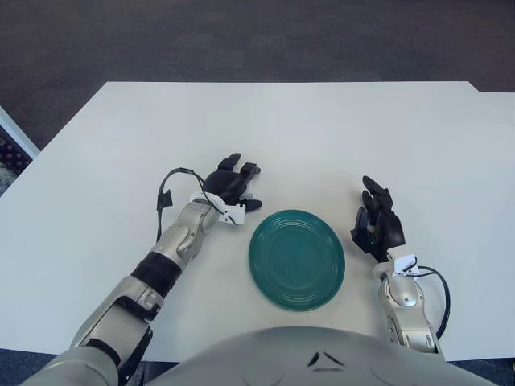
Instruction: Put the charger into the plate.
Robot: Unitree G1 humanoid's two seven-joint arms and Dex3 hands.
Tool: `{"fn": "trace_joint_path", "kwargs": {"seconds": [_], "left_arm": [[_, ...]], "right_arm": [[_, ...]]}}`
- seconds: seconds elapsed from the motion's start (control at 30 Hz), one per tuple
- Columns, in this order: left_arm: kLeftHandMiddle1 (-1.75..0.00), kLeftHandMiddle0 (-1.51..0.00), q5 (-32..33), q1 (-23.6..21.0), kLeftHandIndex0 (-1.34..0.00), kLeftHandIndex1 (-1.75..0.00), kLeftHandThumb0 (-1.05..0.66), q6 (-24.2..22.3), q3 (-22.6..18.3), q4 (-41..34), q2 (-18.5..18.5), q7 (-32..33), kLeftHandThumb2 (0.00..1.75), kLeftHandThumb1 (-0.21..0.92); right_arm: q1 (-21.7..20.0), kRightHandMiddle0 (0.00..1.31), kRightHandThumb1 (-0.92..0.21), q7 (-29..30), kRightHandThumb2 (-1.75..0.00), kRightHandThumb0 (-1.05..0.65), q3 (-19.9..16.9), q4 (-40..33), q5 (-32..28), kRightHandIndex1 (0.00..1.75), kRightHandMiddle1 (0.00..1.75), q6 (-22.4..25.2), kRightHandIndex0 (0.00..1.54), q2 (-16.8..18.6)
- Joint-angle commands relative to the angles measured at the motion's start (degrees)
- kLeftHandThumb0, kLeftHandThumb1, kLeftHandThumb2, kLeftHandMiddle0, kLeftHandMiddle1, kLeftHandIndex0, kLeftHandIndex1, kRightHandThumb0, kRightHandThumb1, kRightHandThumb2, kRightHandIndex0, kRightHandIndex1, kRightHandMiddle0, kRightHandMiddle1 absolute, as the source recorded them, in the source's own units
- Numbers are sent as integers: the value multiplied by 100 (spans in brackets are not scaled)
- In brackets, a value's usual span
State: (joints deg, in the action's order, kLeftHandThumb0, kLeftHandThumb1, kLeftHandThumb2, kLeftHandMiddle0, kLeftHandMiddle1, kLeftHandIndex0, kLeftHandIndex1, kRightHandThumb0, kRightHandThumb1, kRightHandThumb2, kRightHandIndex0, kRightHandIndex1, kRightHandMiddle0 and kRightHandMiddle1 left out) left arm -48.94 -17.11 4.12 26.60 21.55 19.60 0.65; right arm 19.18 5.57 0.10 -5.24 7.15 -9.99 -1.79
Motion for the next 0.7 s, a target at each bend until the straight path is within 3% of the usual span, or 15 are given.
{"fn": "trace_joint_path", "kwargs": {"seconds": [0.0, 0.07, 0.13, 0.17, 0.27, 0.47, 0.67], "left_arm": [[-160, -6, 184, 229, -19, -160, -95, -73, -1, 447, 12, -43, 29, 92], [-167, -11, 201, 247, -21, -167, -88, -154, -28, 382, 4, 36, 23, 92], [-172, -25, 151, 313, -30, -171, -76, -316, -69, 148, 7, 90, 17, 91], [-173, -36, 116, 368, -38, -167, -64, -438, -95, -39, -2, 91, 43, 78], [-174, -52, 78, 456, -47, -168, -50, -662, -107, -351, -22, 50, 84, 59], [-175, -73, 106, 572, -52, -174, -45, -1244, -206, -662, -245, 107, 114, 43], [-175, -91, 271, 659, -58, -175, -46, -1694, -330, -901, -511, 65, 127, 35]], "right_arm": [[113, 0, -92, -49, -92, -69, -83, 188, -90, 1, 50, 137, 24, -31], [103, 0, -92, -75, -92, -69, -108, 207, -99, 1, 50, 126, 24, -42], [95, 0, -92, -106, -93, -69, -124, 222, -99, 0, 50, 116, 23, -64], [94, 0, -92, -128, -93, -70, -130, 226, -97, 0, 49, 111, 23, -79], [91, 0, -92, -173, -93, -71, -152, 234, -98, 0, 48, 99, 22, -99], [88, 0, -92, -210, -93, -71, -176, 250, -99, 0, 47, 45, 22, -141], [81, 0, -92, -220, -95, -71, -193, 272, -111, 1, 48, -6, 23, -160]]}}
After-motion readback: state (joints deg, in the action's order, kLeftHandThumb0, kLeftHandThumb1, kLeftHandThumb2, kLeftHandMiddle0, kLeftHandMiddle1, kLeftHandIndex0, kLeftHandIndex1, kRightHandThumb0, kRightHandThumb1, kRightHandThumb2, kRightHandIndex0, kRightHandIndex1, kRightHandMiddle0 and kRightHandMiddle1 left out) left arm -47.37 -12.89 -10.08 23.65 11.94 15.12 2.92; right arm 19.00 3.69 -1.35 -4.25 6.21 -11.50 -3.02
